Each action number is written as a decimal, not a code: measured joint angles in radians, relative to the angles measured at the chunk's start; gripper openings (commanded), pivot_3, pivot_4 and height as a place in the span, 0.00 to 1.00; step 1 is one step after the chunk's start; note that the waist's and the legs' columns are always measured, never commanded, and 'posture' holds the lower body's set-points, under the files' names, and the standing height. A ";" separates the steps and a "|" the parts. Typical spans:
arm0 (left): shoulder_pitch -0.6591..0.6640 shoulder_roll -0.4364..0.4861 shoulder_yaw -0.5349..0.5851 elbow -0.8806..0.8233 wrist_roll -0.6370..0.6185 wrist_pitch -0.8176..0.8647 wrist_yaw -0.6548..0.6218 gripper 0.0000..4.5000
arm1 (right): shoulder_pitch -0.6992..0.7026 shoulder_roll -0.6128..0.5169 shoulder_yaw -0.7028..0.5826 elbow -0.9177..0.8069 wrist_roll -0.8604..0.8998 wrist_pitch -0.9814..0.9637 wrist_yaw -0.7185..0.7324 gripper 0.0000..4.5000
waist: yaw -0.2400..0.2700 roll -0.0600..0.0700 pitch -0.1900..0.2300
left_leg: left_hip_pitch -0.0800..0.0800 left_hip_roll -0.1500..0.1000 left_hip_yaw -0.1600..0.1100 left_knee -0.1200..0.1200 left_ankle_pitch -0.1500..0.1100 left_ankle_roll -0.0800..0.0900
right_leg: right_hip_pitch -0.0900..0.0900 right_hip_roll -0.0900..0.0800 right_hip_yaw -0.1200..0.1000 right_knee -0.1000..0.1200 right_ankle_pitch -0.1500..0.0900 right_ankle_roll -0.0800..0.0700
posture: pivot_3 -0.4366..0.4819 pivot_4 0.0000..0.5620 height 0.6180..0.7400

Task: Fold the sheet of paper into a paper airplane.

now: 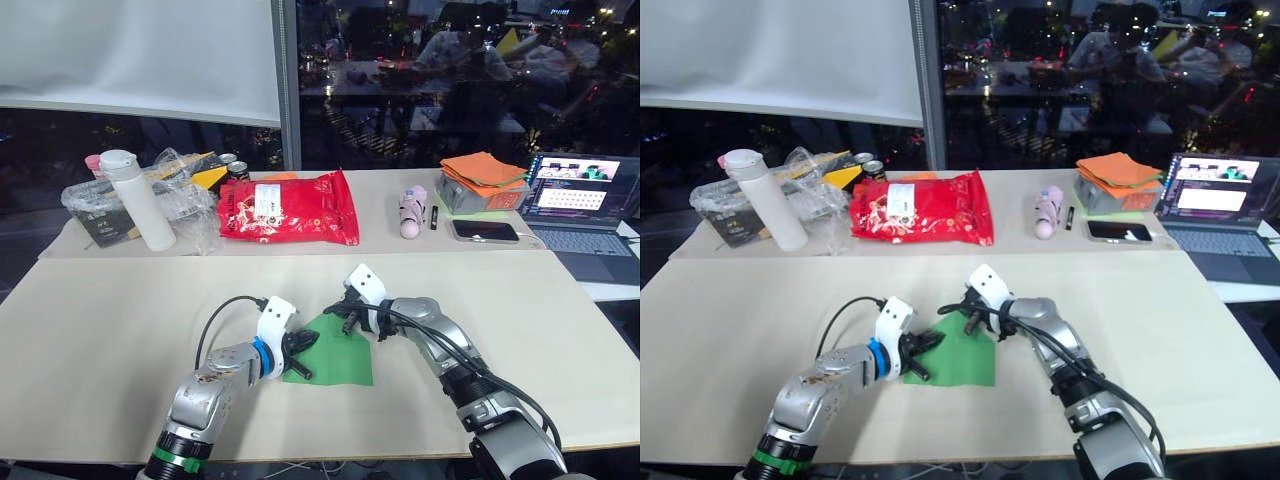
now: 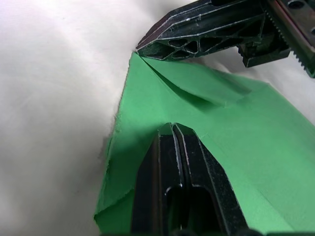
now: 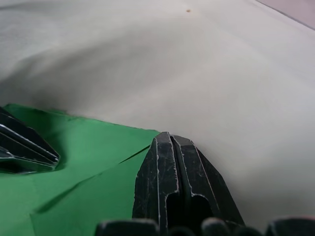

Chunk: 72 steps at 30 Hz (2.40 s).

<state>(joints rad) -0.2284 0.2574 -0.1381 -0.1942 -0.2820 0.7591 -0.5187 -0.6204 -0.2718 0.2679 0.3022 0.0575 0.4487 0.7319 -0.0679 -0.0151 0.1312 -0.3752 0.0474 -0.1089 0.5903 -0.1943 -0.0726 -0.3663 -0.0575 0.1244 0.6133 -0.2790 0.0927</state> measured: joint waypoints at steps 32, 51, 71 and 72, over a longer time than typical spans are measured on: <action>-0.029 0.027 0.077 0.081 -0.042 -0.035 -0.016 0.01 | 0.087 0.027 0.075 -0.182 -0.045 0.090 -0.055 0.00 | 0.001 0.000 0.000 | -0.002 0.000 0.000 0.000 0.000 0.000 | -0.002 0.000 0.000 0.000 0.000 0.000 | 0.48 0.27 0.93; -0.115 0.063 -0.043 0.195 0.026 -0.174 -0.097 0.01 | 0.202 -0.031 -0.077 -0.355 0.010 0.231 -0.132 0.00 | 0.019 0.001 0.000 | -0.005 0.000 0.000 0.000 0.000 0.000 | -0.004 0.000 0.000 -0.001 0.000 0.000 | 0.48 0.27 0.93; -0.201 0.005 -0.063 0.335 0.049 -0.231 -0.158 0.01 | 0.390 -0.366 -0.080 -0.612 0.086 0.274 0.073 0.00 | 0.021 0.000 -0.001 | -0.004 -0.001 0.000 0.000 0.000 0.000 | -0.003 0.000 0.000 -0.002 0.000 0.001 | 0.48 0.27 0.93; -0.201 0.002 -0.062 0.336 0.050 -0.231 -0.158 0.01 | 0.391 -0.360 -0.078 -0.611 0.095 0.272 0.080 0.00 | 0.021 0.000 -0.001 | -0.004 -0.001 0.000 0.000 0.000 0.000 | -0.003 0.000 0.000 -0.002 0.000 0.001 | 0.48 0.27 0.93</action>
<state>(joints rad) -0.4292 0.2597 -0.2001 0.1421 -0.2324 0.5278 -0.6764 -0.2299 -0.6319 0.1895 -0.3090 0.1528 0.7207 0.8120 -0.0467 -0.0154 0.1307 -0.3791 0.0468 -0.1090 0.5907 -0.1943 -0.0726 -0.3689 -0.0578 0.1244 0.6109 -0.2794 0.0935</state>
